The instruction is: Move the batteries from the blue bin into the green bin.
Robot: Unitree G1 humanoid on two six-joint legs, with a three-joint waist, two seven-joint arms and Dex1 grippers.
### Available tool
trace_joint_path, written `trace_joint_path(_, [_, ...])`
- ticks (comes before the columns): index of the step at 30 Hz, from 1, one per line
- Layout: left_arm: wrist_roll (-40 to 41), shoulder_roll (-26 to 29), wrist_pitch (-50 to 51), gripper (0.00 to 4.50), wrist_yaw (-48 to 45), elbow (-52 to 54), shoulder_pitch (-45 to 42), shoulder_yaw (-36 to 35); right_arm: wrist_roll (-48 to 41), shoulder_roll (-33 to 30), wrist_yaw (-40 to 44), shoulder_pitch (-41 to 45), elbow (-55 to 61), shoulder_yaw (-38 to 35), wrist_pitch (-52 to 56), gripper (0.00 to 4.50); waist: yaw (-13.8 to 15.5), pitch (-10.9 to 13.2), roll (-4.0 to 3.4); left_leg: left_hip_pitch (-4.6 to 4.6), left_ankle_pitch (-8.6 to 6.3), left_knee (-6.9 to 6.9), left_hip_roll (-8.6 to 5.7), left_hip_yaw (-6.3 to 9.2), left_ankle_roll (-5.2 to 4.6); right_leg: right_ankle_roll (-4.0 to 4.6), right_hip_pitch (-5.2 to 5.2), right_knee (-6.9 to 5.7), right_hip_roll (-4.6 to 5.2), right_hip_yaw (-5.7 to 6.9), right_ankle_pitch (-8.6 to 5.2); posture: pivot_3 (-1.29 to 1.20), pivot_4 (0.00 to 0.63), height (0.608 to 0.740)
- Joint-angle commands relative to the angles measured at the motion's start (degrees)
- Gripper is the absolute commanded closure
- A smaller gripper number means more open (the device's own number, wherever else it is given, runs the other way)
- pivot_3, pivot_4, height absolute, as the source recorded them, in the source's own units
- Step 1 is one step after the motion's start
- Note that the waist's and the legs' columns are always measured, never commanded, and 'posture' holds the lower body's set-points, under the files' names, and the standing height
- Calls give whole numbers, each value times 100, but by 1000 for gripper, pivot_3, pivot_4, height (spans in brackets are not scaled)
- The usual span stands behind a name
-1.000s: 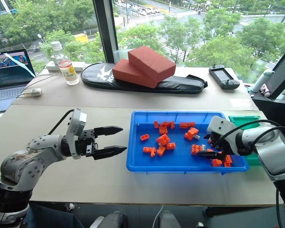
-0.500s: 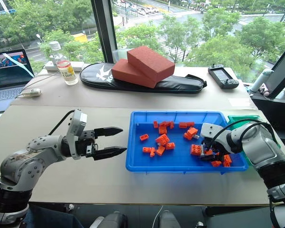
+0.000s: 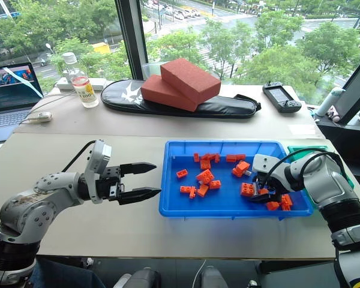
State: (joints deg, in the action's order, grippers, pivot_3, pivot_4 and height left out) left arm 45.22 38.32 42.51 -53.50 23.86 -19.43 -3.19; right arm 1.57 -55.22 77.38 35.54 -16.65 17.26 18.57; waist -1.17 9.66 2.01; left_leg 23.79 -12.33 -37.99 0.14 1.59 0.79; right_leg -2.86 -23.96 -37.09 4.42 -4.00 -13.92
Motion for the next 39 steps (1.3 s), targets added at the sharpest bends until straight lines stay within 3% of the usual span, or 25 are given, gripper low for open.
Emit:
trace_joint_path(1, [96,31,-27,0,-17,154,-13,-63,-148,-51,-20,-100,474,-278,269,2044,1,0,0,0,0,0,0,0,0,0,0,0,0,0,0,0,150,740])
trace_joint_path(6, [73,61,-42,0,-35,135,0,-76,-484,-477,-136,-346,1797,-950,1004,2044,13,5,-9,5,0,0,-2,-1,0,0,-9,-3,2,-2,0,0,150,740])
trace_joint_path(12, [26,98,-77,0,-50,110,-16,-75,-821,-955,-772,-991,2975,-2301,2144,2044,35,5,-8,7,0,0,-3,1,0,0,-6,0,3,0,0,0,150,740])
trace_joint_path(18, [20,73,-59,0,-80,89,-58,20,-241,-774,-2511,-1184,1998,-2976,2954,2044,35,5,-8,6,0,0,-4,-2,0,0,-6,1,3,-1,0,0,150,740])
trace_joint_path(26, [-30,62,-94,0,-87,75,-67,75,-235,-576,-3511,-1067,1621,-3254,3289,2044,-13,1,-17,7,0,1,-4,-6,0,0,-10,-2,2,-8,0,0,150,740])
trace_joint_path(28, [-72,47,-122,0,-52,71,-83,83,-235,-598,-3616,-1125,1535,-3225,3220,1041,-11,1,-17,6,0,1,-3,-6,0,0,-8,-1,1,-7,0,0,150,740])
trace_joint_path(31, [-34,26,-93,0,-22,88,-107,53,-348,-545,-3690,-952,1642,-3203,3196,153,-3,1,-17,7,0,1,-4,-6,0,0,-8,-1,2,-7,0,0,150,740])
trace_joint_path(39, [-61,42,-113,0,-37,98,-34,70,-1125,166,-3416,-233,2180,-2850,3256,56,-98,0,-17,7,0,1,2,-2,0,0,-7,-1,-3,-6,0,0,150,740])
